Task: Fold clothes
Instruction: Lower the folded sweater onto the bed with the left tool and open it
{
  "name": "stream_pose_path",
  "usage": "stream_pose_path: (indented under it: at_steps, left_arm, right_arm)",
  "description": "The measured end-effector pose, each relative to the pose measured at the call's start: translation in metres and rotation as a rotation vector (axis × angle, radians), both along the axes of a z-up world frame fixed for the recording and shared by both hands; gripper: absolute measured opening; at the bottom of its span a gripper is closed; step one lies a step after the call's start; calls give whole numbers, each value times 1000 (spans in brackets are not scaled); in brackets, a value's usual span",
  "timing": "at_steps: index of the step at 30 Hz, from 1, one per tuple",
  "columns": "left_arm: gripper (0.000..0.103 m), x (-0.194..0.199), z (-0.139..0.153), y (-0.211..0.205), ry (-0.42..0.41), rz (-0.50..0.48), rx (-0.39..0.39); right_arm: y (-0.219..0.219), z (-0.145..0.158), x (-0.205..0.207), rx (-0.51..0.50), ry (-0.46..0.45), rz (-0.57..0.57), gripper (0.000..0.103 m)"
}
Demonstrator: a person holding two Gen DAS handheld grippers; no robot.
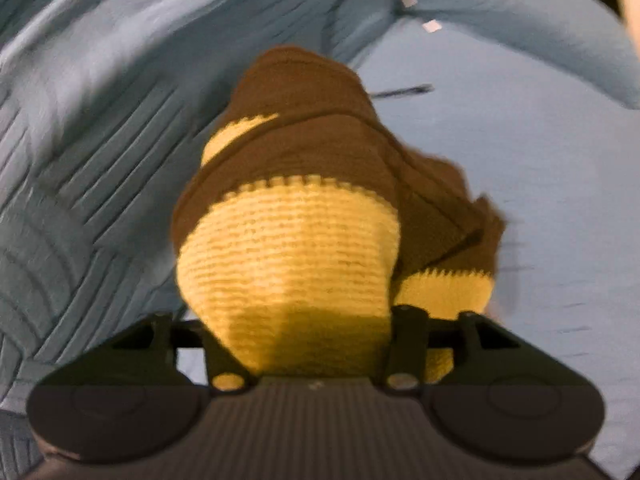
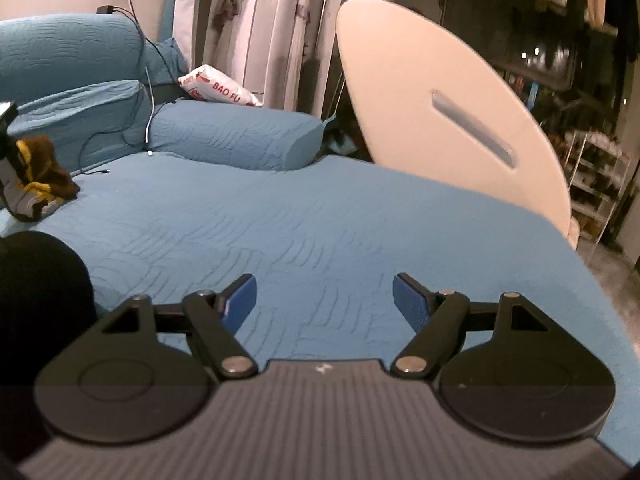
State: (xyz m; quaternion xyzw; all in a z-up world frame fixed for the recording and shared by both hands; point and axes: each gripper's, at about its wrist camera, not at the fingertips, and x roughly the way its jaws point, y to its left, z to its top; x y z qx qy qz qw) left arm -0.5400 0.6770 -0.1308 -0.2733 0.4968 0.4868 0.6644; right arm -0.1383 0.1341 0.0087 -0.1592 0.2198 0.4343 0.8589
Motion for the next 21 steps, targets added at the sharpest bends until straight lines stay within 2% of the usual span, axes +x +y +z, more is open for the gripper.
stream_pose_path:
  at_steps: [1,2,3,7,9,12,14,17,20,21]
  left_arm:
    - [96,-3,-3,-1,4,17,-4]
    - [103,-8,-7,-4,57,42,31]
    - [103,-14,-12,-8,115,67,70]
    - [103,-6,-4,-14,199,47,107]
    - [103,-12,4,-30,200,79,139]
    - [103,-11,12,-30,213,134,162]
    - [103,-24,17,-48,150,205,158]
    - [103,-34,24,-62,48,280,134]
    - [103,-36,35,-90,-70,424,74]
    - [103,-34,32,-90,-81,440,61]
  right_arm:
    - [0,-1,1,-1,19,-4,78]
    - [-1,-4,1,-2,51,-16,78]
    - [-2,-7,3,-5,81,-28,78]
    - [-10,-17,15,-5,176,-95,78]
    - [-13,-22,19,-3,212,-123,77]
    - [-21,-35,31,-3,297,-188,78]
    - [-25,-44,39,-5,343,-218,78]
    - [-30,-52,48,-11,355,-234,78]
    - [-37,-62,64,-23,306,-277,78]
    - [-41,-66,72,-26,270,-300,79]
